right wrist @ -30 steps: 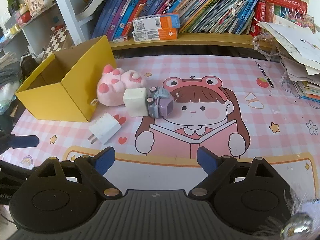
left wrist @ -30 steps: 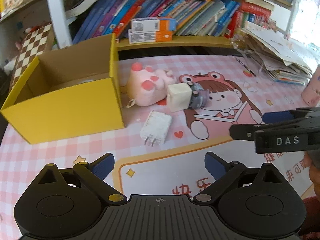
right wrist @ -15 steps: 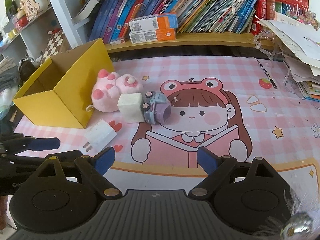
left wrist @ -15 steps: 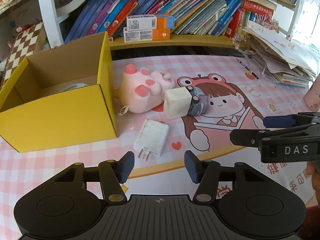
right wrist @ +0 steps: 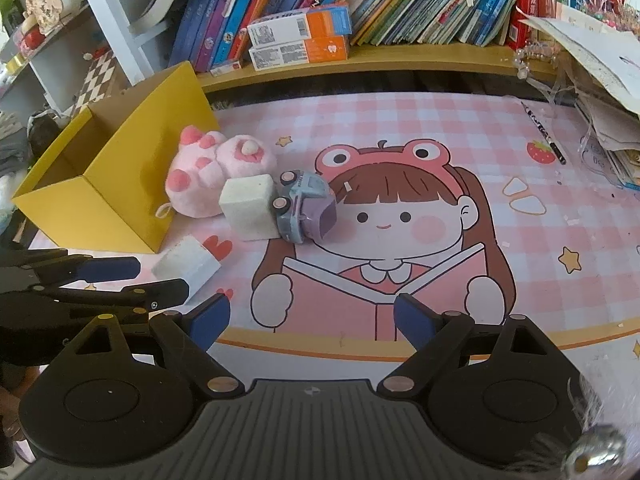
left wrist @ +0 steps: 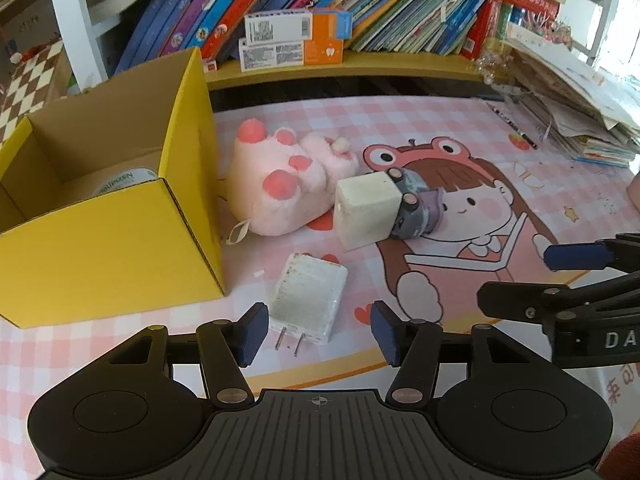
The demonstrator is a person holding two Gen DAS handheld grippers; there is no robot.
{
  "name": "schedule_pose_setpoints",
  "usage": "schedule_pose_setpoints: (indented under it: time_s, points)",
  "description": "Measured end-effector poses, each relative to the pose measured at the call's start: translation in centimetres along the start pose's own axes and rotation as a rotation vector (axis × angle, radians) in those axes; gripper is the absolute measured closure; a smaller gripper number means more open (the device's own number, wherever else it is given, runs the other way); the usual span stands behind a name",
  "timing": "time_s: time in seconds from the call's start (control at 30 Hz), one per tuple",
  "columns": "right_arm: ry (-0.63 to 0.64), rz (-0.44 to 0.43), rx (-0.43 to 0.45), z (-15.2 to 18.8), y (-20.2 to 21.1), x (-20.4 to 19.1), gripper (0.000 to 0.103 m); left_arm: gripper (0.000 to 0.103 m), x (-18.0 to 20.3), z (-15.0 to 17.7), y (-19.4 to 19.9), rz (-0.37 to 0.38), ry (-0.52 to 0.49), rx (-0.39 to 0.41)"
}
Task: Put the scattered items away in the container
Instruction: 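Lower the open left gripper around the white charger while the right gripper nears the toy car, then close the left gripper on the white charger while the right gripper clamps the toy car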
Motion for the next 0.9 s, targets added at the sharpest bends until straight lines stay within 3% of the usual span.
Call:
schedule_pose_setpoints:
  time_s: [0.27, 0.67, 0.9]
  points:
    - [0.013, 0.002, -0.014, -0.5, -1.2, 0.1, 0.017, 0.042, -0.7, -0.4, -1.5, -0.013, -0.003, -0.019]
    - [0.046, -0.009, -0.022, -2.0, -2.9, 0.2, 0.037, 0.042, -0.8, -0.4, -2.8, 0.002, -0.011, -0.040]
    - [0.070, -0.026, -0.040, -2.6, -4.2, -0.3, 0.039, 0.042, -0.9, -0.3, -3.2, 0.005, -0.014, -0.048]
Point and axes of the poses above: each gripper's, at about its wrist camera, not at the fingertips, and y roughly against the way its jaws point, x to its right, z to its underside, the point moved 1 cm from there along -y, roughly the way its jaws point, and after that the axes turned 1 degree about -y, right-handed, at the moved point
